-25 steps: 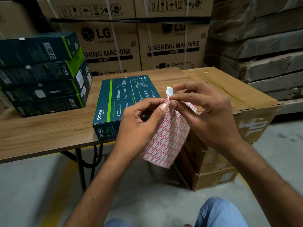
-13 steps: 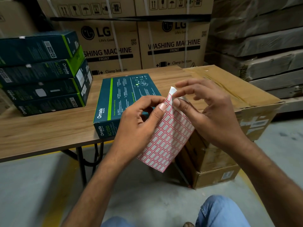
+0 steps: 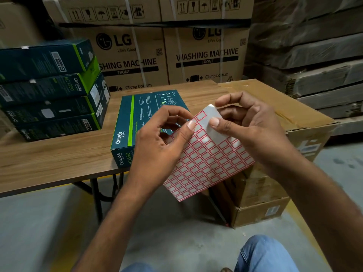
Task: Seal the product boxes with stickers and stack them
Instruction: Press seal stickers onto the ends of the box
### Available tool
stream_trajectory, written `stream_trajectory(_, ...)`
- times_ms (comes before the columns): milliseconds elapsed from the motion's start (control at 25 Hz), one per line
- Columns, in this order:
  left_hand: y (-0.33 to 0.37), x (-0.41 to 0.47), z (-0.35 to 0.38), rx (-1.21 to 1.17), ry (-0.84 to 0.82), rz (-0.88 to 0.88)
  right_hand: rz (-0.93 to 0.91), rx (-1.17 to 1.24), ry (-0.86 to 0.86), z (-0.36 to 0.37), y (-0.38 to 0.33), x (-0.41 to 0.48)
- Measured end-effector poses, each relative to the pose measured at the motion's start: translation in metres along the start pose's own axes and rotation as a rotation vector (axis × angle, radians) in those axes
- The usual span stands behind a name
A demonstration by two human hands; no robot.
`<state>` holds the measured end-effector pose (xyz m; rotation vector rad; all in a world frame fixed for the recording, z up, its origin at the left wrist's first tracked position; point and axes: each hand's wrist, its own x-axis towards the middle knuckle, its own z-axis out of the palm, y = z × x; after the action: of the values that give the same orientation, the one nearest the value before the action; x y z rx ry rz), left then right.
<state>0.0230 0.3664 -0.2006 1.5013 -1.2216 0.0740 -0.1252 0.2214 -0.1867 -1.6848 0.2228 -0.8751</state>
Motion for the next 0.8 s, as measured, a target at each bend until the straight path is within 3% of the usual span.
stream_trajectory(320, -0.005, -0.001, 0.002, 0.347, 0.129, 0.300, -0.019, -0.021, -0.010, 0.006, -0.005, -0.006)
stream_trajectory(800, 0.000, -0.002, 0.005, 0.260, 0.139, 0.219, -0.237, -0.342, 0.013, 0.013, -0.007, -0.007)
